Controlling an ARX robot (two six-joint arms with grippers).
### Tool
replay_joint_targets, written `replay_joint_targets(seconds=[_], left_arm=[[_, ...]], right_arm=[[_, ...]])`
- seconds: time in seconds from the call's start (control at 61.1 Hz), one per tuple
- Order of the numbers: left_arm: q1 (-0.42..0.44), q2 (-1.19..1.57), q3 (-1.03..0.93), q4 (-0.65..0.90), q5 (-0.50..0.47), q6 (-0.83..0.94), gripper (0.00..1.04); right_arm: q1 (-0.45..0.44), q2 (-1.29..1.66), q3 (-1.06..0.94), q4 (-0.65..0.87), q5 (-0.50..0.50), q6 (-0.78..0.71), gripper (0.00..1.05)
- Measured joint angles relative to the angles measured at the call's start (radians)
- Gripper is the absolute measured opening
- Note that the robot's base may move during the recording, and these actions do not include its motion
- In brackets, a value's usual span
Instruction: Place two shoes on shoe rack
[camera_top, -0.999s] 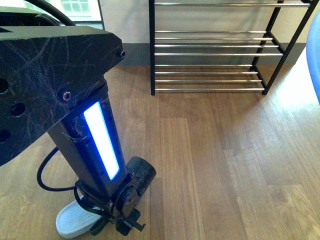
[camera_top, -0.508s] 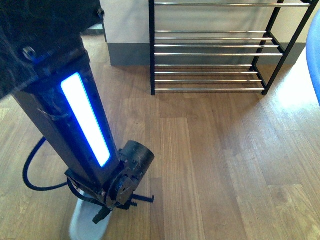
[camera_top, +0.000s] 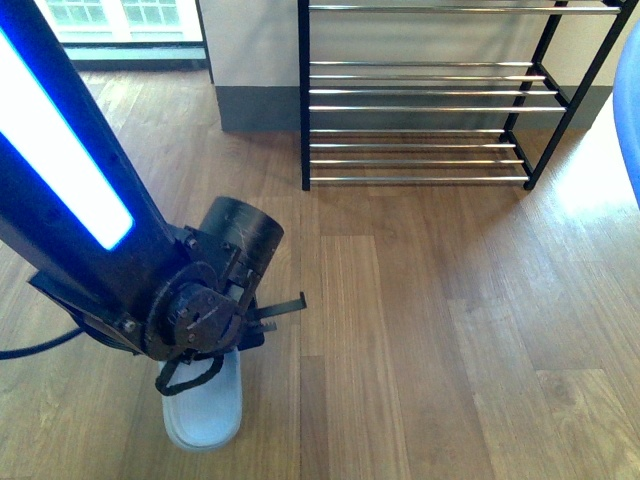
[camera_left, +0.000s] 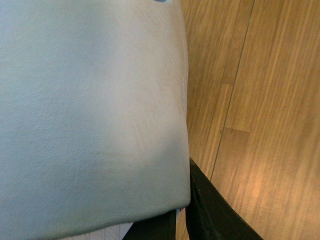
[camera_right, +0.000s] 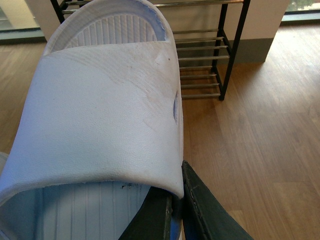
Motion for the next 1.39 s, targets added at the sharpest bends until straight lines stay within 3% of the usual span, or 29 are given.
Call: replay_joint_targets(seconds=[0.491,0.983,1.392], left_arm=[[0.027,-0.649,-0.347,0.031,-0.138,0.197,0.02],[0.064,-1.350,-0.591,-0.216,-0.192,0.432,0.02],[0.064,-1.406,-0.600,-0.223,-0.191,0.468,0.02]], right_arm=[[0.000,0.000,0.000,0.000,0.000,0.000,0.02],[0.000,0.000,0.000,0.000,0.000,0.000,0.02],[0.000,0.000,0.000,0.000,0.000,0.000,0.02]])
